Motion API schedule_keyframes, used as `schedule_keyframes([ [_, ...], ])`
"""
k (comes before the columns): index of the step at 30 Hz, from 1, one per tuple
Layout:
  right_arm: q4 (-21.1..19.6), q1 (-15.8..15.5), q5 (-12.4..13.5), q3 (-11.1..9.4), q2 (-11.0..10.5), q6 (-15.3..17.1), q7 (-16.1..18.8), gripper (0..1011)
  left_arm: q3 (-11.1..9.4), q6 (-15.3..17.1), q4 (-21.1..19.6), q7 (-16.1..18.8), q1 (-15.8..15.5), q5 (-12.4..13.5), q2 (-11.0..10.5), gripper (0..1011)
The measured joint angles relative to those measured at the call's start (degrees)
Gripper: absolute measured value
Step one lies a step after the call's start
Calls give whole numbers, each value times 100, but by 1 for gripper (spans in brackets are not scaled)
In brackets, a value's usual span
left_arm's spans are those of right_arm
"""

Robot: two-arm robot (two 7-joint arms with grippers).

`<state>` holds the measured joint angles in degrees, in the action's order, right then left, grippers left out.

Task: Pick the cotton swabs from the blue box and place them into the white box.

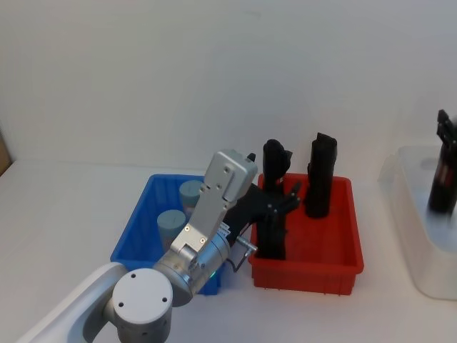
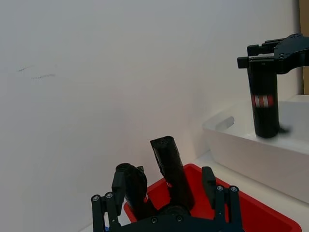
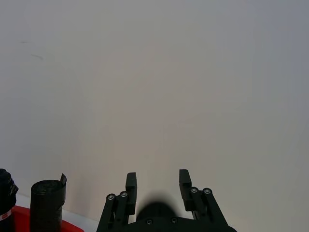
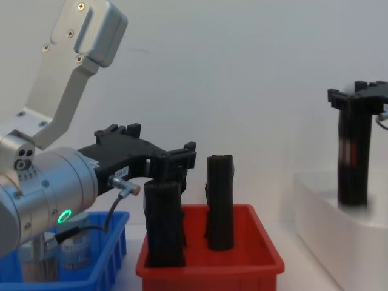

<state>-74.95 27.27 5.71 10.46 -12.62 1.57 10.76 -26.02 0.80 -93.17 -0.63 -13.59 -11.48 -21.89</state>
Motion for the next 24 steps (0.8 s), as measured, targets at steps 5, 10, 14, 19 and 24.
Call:
schedule_keyframes([
  [5, 33, 14, -9, 6, 9, 13, 7, 664, 0, 0, 0, 0, 0, 0, 0, 1000],
  [10, 56, 25, -16, 11, 16, 26, 14, 810, 0, 0, 0, 0, 0, 0, 0, 1000],
  [14, 67, 30, -20, 13, 19, 31, 17, 923, 0, 0, 0, 0, 0, 0, 0, 999],
  [19, 79, 35, -24, 16, 22, 37, 20, 1001, 10, 15, -5, 0, 3, 2, -8, 1000],
  [24, 85, 38, -28, 19, 24, 40, 23, 1001, 65, 133, -59, 47, 27, -3, -74, 1000],
])
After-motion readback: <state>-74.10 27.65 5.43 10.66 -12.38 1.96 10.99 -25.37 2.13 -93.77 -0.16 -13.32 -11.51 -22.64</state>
